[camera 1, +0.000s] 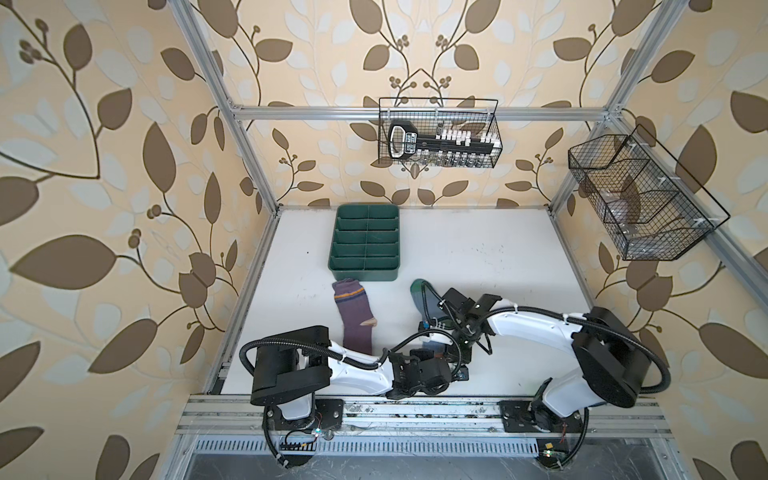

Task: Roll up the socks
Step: 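Lift the right gripper away from the roll toward the far side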

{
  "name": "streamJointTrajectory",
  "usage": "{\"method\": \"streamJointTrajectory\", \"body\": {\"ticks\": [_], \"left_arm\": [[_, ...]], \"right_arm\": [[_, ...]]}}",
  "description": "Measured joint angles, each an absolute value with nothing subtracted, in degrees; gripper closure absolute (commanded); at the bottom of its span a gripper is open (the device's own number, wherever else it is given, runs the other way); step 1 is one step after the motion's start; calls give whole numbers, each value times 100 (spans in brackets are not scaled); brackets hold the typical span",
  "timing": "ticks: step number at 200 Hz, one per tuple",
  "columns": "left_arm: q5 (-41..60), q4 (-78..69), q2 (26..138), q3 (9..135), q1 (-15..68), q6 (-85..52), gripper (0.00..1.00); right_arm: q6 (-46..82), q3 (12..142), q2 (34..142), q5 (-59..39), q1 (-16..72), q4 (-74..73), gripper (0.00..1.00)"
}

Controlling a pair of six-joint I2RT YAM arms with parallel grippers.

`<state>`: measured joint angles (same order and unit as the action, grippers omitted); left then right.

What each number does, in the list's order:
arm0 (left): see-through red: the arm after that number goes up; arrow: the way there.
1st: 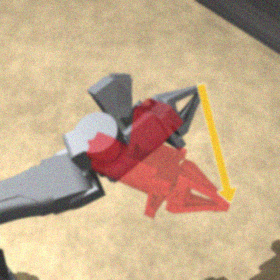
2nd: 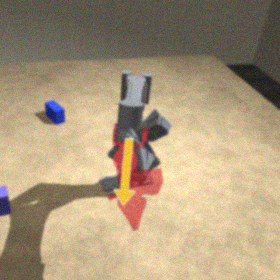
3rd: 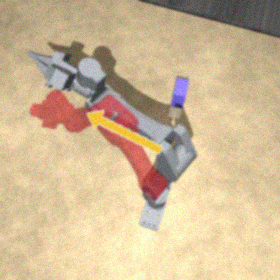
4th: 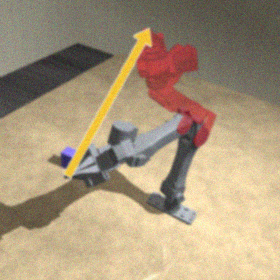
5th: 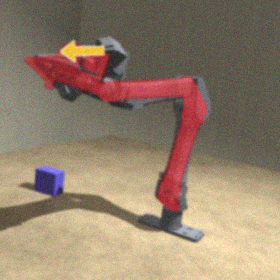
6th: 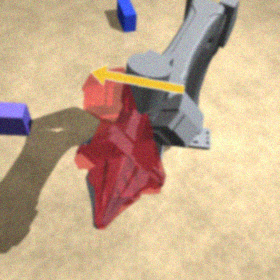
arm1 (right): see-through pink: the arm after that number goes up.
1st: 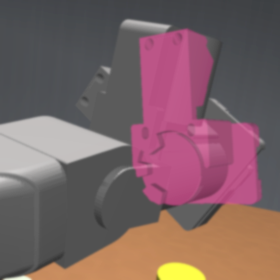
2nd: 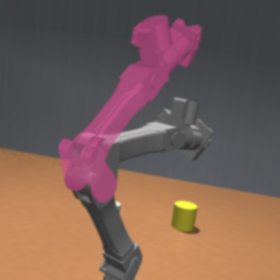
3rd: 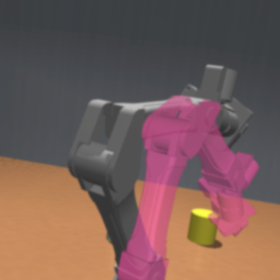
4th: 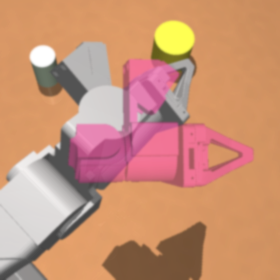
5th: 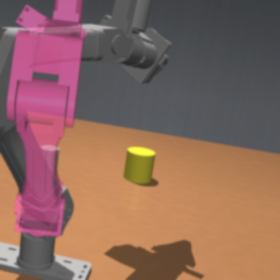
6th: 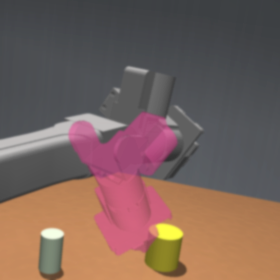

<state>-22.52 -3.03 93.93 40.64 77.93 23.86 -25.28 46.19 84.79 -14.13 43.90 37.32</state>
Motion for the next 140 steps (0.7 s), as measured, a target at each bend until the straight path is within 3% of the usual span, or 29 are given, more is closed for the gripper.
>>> {"method": "streamJointTrajectory", "body": {"ticks": [48,110,140], "left_arm": [[-1990,255,9174,4134,7596,2200,100],[-305,1520,9190,4960,7061,2040,100],[692,2091,9598,5487,6584,1883,100]], "right_arm": [[-2657,3870,6112,-252,4012,2858,39],[-2198,3612,3822,1406,3151,1031,40],[-2250,3627,3013,1330,3068,985,44]]}}
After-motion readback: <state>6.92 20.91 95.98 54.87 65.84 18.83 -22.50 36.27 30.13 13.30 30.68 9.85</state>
